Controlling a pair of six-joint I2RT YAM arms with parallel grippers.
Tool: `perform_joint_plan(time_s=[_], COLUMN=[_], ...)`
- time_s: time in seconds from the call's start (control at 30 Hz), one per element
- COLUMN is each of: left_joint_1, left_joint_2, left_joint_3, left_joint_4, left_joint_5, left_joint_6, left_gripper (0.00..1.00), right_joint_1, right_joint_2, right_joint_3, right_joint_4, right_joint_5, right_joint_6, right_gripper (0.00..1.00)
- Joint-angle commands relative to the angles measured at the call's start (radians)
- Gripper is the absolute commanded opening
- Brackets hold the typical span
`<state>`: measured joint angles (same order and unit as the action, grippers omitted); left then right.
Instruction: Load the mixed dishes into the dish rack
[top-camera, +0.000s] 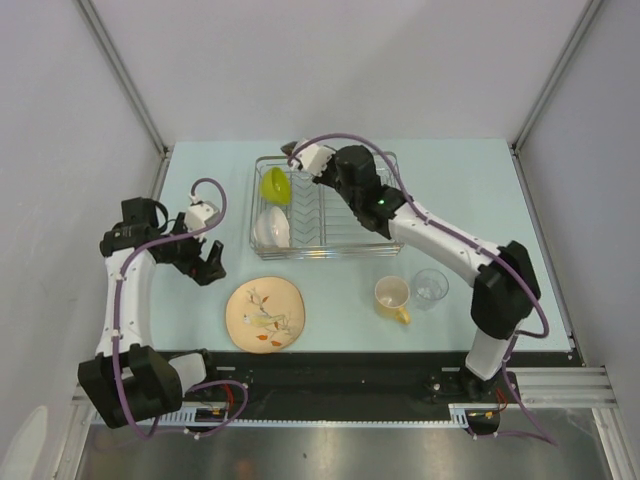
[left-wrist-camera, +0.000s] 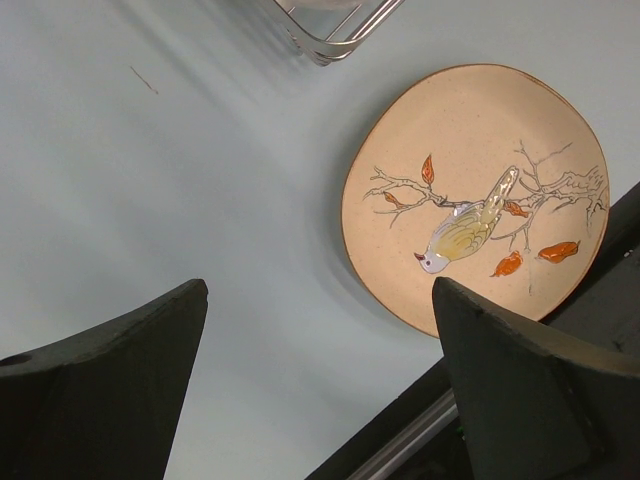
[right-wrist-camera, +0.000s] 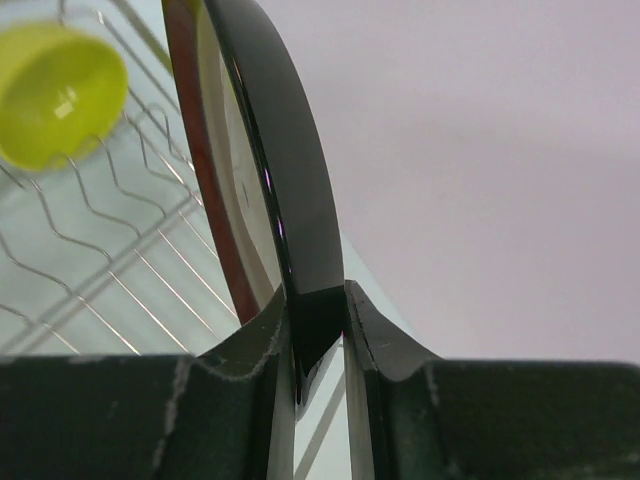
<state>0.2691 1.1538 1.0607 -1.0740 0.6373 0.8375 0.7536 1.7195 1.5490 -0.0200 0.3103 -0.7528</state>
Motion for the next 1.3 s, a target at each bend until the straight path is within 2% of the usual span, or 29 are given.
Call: perform_joint_plan(time_s=[0.0,0.1,0.47,0.87,1.27], left_joint_1=[0.009,0.009,0.009,0.009,0.009], left_joint_2=[0.003,0.015,0.029,0.027,0.026], left_joint_3=[-0.010,-0.015,-0.025,-0.013,-0.016], left_joint_4=[0.046,0.060,0.100,0.112,0.129], left_joint_5=[0.052,0.048,0.036,0.022,0.006], left_joint_6=[-0.015,-0.021,-0.048,-0.058,-0.064], left_gripper=[0.99,0.99,0.99,0.99,0.99], right_joint_1=[-0.002,-0.005,-0.022,-0.066,-0.119], right_joint_2=[0.015,0.034,0.065,0.104,0.143], right_joint_3=[0.017,-0.003,-0.013,-0.007,0.042], right_joint_4=[0.356,0.365,0.304,0.281,0.201], right_joint_5=[0.037,0.001,-0.103,-0.234,-0.430], right_joint_6=[-0.238,-0.286,-0.211,-0.212,-0.115], right_gripper=[0.00,0.00,0.00,0.00,0.00])
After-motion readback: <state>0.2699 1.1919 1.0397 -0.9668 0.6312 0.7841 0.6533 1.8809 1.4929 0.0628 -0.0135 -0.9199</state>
